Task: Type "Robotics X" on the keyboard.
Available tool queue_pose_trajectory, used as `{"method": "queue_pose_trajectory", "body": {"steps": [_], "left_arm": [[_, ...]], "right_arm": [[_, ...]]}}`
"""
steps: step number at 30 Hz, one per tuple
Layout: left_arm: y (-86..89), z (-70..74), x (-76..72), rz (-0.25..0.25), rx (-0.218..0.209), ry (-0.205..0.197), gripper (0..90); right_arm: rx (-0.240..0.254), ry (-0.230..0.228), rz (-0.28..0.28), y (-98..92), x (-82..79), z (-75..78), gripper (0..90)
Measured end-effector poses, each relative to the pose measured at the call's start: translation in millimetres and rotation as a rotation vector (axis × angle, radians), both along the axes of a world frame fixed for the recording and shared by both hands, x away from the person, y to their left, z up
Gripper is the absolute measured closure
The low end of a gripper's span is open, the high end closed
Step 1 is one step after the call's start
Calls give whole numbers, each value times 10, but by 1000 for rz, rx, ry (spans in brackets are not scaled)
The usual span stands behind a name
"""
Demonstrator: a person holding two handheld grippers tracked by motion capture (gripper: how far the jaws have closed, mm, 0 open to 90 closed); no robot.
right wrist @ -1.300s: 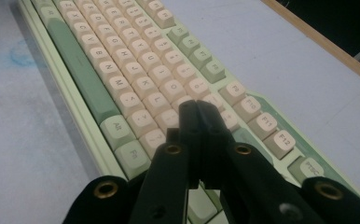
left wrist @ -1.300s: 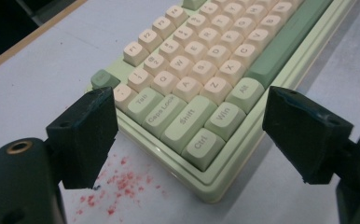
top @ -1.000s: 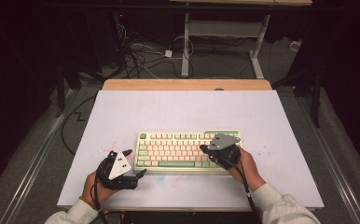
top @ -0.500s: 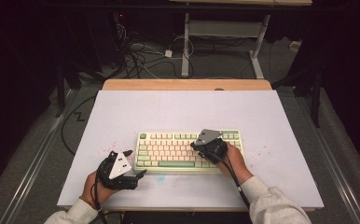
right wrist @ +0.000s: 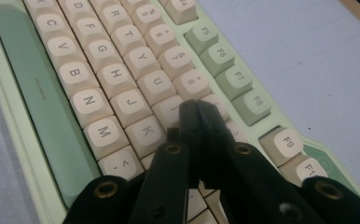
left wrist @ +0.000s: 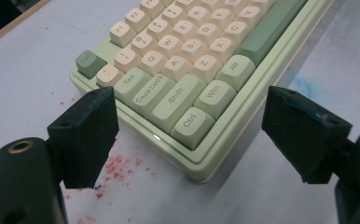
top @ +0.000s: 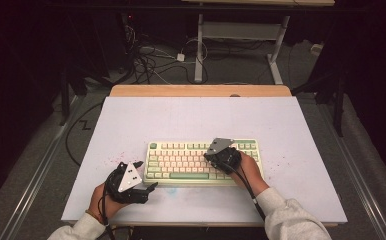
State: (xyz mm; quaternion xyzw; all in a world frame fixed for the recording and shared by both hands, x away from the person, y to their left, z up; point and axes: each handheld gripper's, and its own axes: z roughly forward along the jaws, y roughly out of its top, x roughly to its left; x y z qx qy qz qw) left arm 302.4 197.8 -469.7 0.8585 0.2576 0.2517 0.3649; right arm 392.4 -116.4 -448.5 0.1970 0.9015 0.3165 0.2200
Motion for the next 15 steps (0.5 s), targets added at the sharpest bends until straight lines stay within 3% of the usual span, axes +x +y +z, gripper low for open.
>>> {"method": "queue_pose_trajectory", "body": {"steps": [15], "left_arm": [[10, -1, 9, 3, 2, 3, 182]], "right_arm": [[141, -58, -5, -166, -164, 212, 874]]}}
